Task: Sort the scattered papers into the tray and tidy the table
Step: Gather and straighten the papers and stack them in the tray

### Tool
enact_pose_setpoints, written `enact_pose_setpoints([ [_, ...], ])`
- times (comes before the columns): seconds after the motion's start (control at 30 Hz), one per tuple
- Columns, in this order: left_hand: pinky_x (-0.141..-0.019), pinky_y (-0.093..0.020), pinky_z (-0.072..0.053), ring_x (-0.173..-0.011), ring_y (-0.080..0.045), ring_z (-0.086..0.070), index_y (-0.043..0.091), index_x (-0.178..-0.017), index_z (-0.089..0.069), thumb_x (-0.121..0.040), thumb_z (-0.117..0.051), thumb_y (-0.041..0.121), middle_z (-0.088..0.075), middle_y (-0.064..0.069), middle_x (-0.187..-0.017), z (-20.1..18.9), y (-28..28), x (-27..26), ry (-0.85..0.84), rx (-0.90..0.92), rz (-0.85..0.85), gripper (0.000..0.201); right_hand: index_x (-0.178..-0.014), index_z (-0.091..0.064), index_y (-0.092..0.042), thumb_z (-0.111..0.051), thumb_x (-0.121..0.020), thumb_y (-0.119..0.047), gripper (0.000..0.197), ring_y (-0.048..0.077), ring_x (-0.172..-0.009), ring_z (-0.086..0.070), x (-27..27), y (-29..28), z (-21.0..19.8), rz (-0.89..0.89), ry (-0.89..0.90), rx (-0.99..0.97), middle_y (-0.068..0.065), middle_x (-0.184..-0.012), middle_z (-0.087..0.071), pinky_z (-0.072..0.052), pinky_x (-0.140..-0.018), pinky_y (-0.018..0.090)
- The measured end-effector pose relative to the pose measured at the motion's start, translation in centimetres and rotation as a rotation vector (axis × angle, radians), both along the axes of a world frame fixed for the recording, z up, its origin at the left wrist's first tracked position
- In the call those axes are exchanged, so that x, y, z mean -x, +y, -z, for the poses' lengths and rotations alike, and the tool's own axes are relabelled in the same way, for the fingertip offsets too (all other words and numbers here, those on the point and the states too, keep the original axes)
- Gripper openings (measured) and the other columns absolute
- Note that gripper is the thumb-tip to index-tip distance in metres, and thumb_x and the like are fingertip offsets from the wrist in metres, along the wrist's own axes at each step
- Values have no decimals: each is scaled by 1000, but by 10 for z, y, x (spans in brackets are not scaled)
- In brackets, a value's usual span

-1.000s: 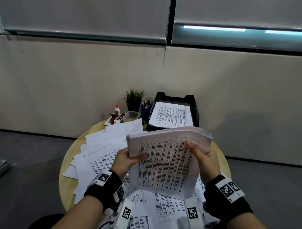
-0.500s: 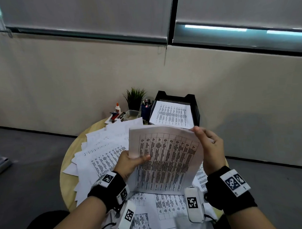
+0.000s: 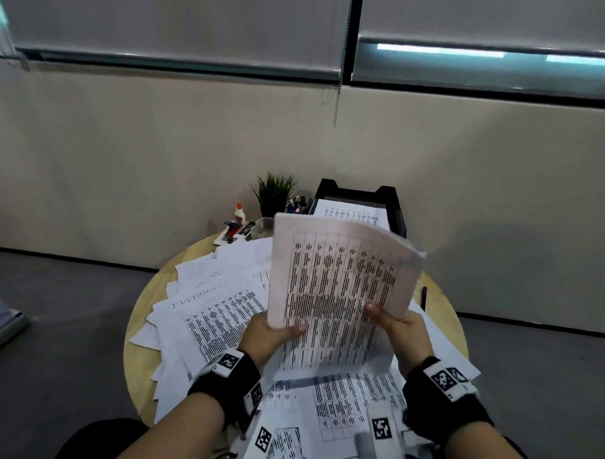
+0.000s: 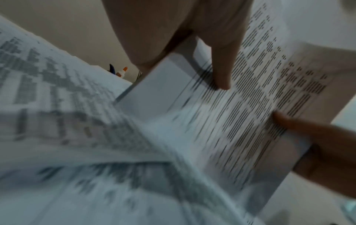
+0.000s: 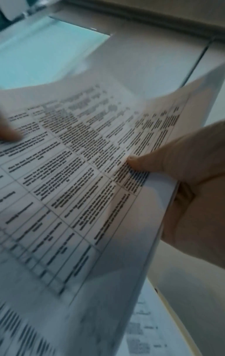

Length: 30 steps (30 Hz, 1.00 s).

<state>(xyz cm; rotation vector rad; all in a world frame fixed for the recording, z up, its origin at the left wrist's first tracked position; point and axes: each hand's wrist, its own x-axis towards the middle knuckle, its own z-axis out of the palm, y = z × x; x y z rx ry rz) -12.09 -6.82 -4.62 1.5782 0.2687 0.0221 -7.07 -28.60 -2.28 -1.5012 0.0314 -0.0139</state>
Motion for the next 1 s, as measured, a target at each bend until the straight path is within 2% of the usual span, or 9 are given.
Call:
enact_pose_setpoints([
  [0.1, -93, -40, -51, -92, -15, -66, 18, -99, -60, -86, -64, 21, -69, -1, -101, 16, 1, 4, 38, -65, 97, 14, -82, -69, -2, -72, -79, -4, 5, 24, -73, -63, -14, -4, -6, 21, 42, -37, 8, -75, -69, -51, -68, 31],
  [0.2, -79, -39, -58, -94, -21, -67, 21, -103, -57, -95, -52, 16, -67, -4, -108, 25, -2, 1, 55, -18, 107, 11, -82, -65, -2, -69, -81, -2, 4, 19, -66, -60, -26, -5, -8, 7, 83, 26, 6, -72, -65, -49, -64, 28],
  [0.33, -81, -45, -57, -103, -26, -64, 22, -104, -58, -95, -51, 14, -66, -4, -111, 18, -3, -18, 52, -7, 73, 14, -118, -57, -3, -59, -82, 11, 39, 28, -93, -64, -45, -5, -3, -31, 98, 107, 13, -104, -69, -50, -91, 47],
  [0.43, -69, -39, -60, -97, -26, -64, 17, -111, -55, -95, -51, 10, -63, -8, -115, -5, 1, -41, 25, 23, 68, 18, -125, -47, -9, -48, -76, 18, 56, 32, -105, -61, -53, -1, -5, -91, 39, 298, 15, -113, -64, -48, -95, 52],
  [0.63, -69, -42, -60, -96, -28, -64, 16, -110, -60, -88, -62, 9, -66, -5, -112, -60, 11, -108, -32, -193, 109, 23, -146, -23, -20, -45, -81, 13, 76, 28, -90, -58, -97, 1, -42, -4, -5, 637, 15, -117, -61, -52, -69, 32],
  [0.73, -52, -29, -59, -86, -27, -65, 9, -117, -59, -87, -63, 7, -64, -10, -114, -83, 13, -140, -47, -225, 118, 30, -148, -23, -18, -43, -85, 12, 72, 27, -93, -55, -133, 3, -53, 92, -3, 574, 11, -119, -59, -52, -84, 39],
  [0.8, -52, -29, -59, -88, -29, -64, 3, -118, -55, -89, -58, 1, -62, -15, -120, -90, 13, -164, -31, -253, 135, 29, -147, -26, -12, -44, -86, 10, 67, 30, -103, -58, -154, 6, -56, 135, -34, 572, 12, -123, -59, -48, -88, 37],
  [0.93, -65, -39, -60, -97, -33, -64, 9, -127, -41, -84, -58, -7, -55, -13, -125, -96, 12, -202, -30, -335, 100, 49, -147, -25, -13, -40, -87, 12, 67, 31, -94, -57, -190, 8, -60, 171, -21, 541, 16, -125, -56, -52, -62, 34],
  [1.0, -62, -28, -59, -88, -29, -65, 13, -132, -42, -83, -64, -1, -60, -10, -114, -93, 14, -214, -102, -517, 46, 56, -147, -23, -17, -38, -86, 13, 69, 33, -90, -58, -204, 10, -55, 167, -8, 550, 15, -125, -55, -57, -57, 41],
])
